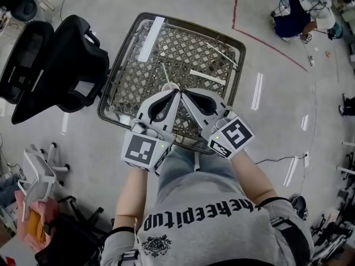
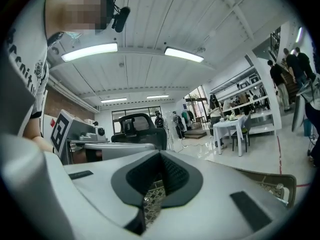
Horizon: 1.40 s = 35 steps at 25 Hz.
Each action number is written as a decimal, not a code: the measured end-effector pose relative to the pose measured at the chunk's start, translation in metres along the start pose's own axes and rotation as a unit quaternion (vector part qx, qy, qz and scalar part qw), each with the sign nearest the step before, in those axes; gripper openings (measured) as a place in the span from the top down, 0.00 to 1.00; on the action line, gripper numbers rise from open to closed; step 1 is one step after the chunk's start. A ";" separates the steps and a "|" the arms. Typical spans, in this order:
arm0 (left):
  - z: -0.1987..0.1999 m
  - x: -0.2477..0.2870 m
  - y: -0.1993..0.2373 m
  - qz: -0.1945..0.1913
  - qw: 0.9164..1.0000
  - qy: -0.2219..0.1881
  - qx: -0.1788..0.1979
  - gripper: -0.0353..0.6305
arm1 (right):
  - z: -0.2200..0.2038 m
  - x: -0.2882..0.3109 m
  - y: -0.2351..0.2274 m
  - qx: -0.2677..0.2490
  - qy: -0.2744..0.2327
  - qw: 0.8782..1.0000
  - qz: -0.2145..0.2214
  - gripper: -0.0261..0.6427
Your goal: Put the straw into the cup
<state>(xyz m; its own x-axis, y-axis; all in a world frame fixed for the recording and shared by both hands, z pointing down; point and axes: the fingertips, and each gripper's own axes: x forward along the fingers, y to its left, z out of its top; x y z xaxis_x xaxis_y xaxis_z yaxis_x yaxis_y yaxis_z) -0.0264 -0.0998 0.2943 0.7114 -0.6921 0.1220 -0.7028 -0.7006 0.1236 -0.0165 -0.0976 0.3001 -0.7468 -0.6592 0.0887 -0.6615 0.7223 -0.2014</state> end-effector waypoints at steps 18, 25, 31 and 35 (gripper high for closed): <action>0.011 -0.017 -0.021 -0.001 1.000 -0.011 0.010 0.91 | 0.011 -0.020 0.019 -0.024 -0.004 1.000 -0.003 0.96; 0.015 -0.024 -0.025 0.003 1.000 -0.019 0.012 0.91 | 0.018 -0.025 0.024 -0.024 -0.016 1.000 -0.007 0.96; 0.016 -0.032 -0.026 0.005 1.000 -0.024 0.020 0.91 | 0.023 -0.026 0.031 -0.029 -0.025 0.999 -0.008 0.96; 0.019 -0.038 -0.029 0.006 0.999 -0.028 0.023 0.91 | 0.025 -0.029 0.038 -0.032 -0.028 0.999 -0.007 0.96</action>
<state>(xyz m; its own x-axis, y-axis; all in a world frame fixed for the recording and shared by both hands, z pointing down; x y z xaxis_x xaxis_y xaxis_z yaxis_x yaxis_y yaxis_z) -0.0329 -0.0560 0.2676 0.7026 -0.7083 0.0680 -0.7115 -0.6984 0.0768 -0.0179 -0.0565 0.2655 -0.7338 -0.6783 0.0369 -0.6761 0.7239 -0.1378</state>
